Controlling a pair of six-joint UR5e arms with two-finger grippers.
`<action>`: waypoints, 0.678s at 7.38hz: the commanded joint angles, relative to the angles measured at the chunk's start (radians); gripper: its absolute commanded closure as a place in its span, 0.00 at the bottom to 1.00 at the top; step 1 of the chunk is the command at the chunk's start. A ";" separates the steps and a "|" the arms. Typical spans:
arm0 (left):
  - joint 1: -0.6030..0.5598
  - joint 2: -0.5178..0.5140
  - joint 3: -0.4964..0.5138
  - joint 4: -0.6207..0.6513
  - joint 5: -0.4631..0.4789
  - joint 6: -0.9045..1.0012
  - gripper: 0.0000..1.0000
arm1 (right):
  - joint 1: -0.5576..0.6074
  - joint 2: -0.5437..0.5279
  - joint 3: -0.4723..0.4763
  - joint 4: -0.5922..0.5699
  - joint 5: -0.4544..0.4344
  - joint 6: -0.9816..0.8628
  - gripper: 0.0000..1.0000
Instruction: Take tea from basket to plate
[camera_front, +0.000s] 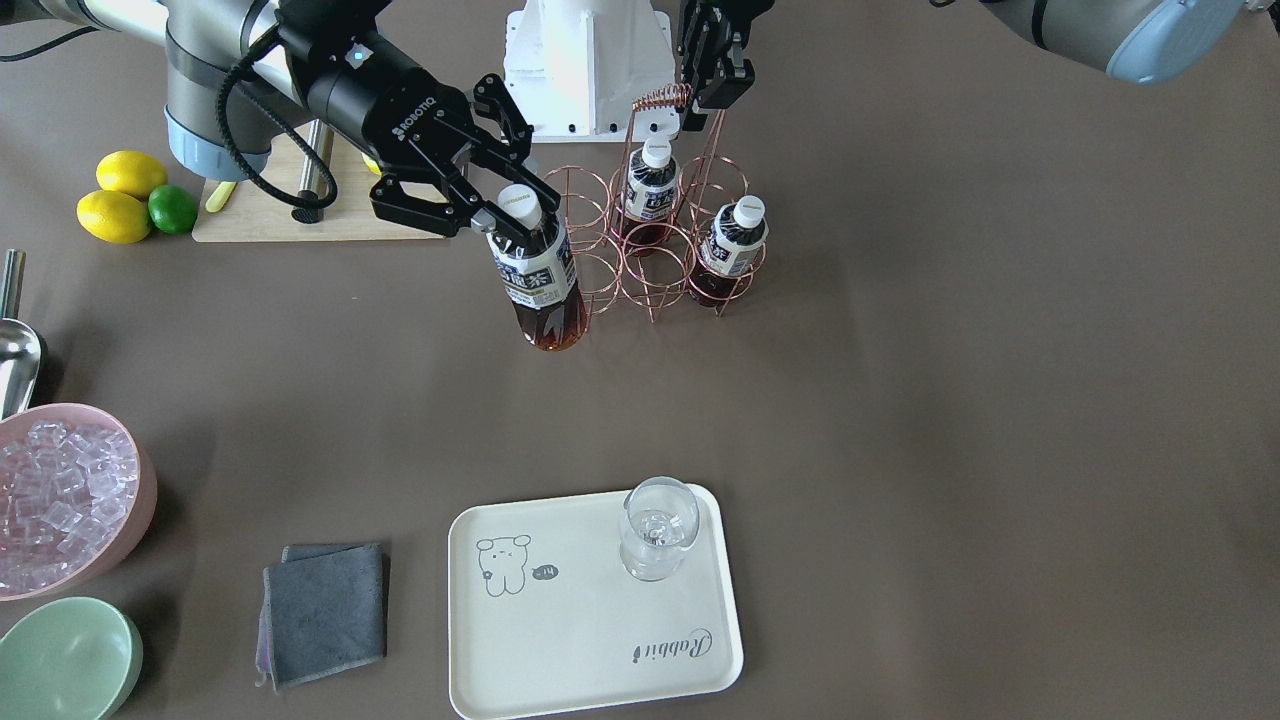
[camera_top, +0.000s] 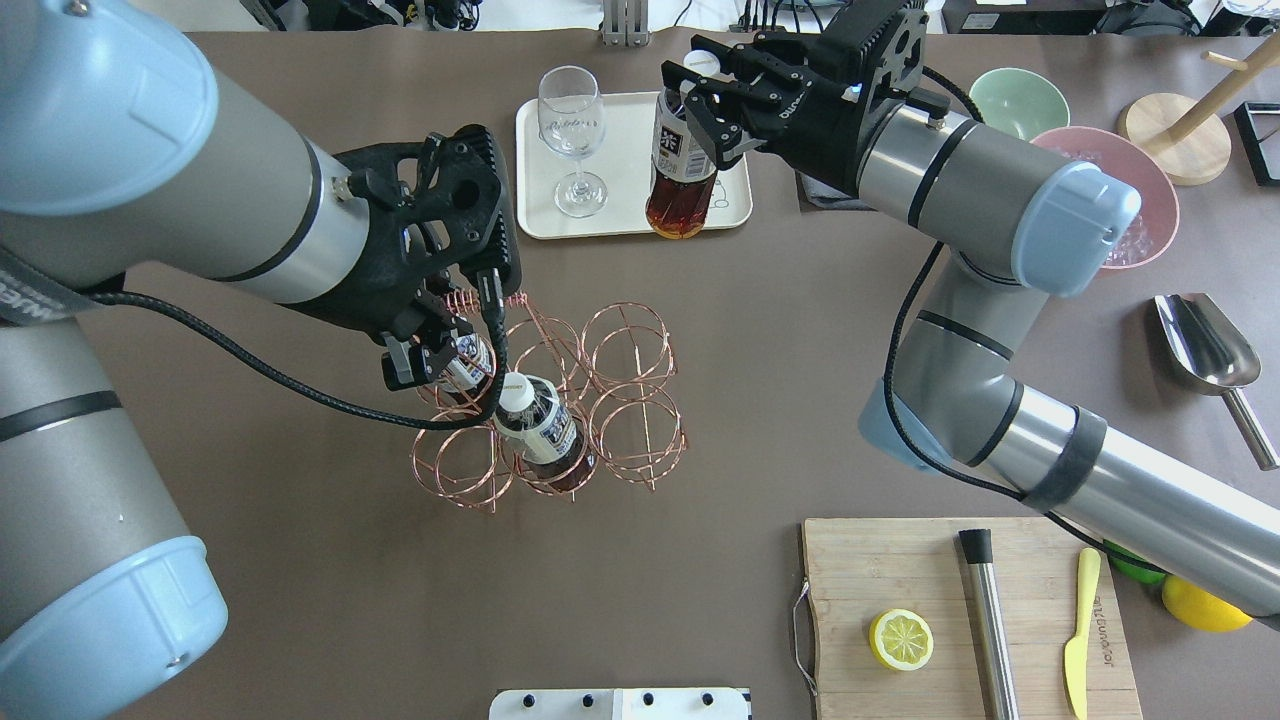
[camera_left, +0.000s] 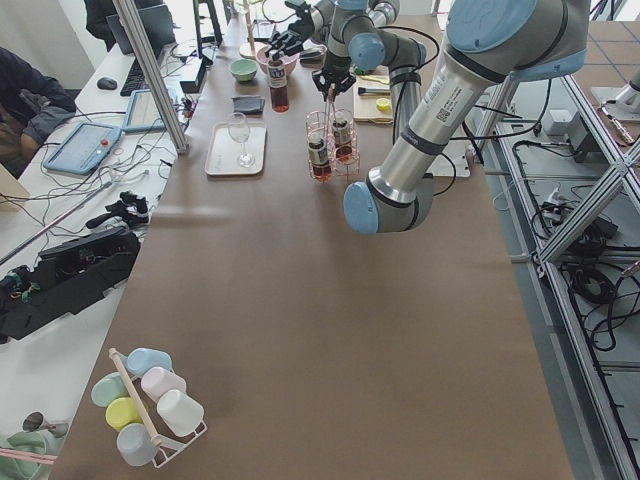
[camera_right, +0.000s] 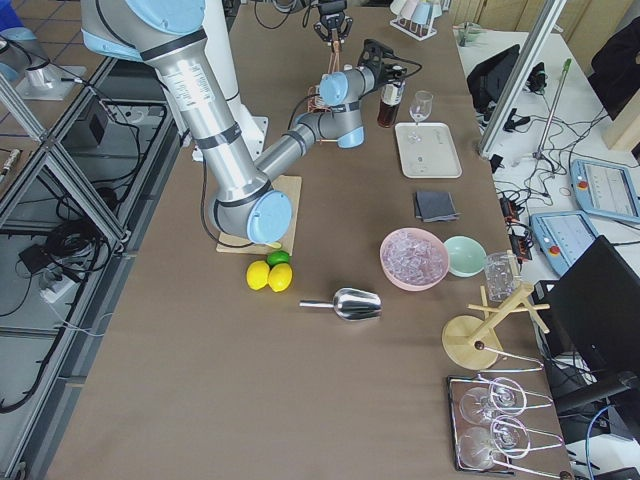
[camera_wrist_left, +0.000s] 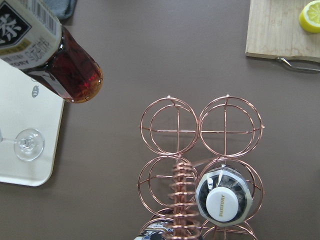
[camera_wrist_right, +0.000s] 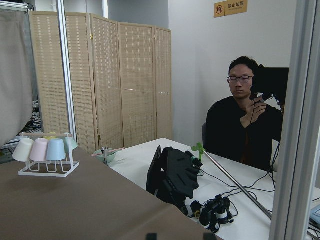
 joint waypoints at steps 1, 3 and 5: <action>-0.095 0.004 -0.003 0.025 -0.043 0.074 1.00 | 0.062 0.124 -0.309 0.157 -0.011 0.031 1.00; -0.236 0.076 -0.003 0.034 -0.143 0.177 1.00 | 0.096 0.205 -0.463 0.159 -0.013 0.039 1.00; -0.386 0.163 -0.001 0.056 -0.203 0.338 1.00 | 0.118 0.244 -0.563 0.162 -0.018 0.063 1.00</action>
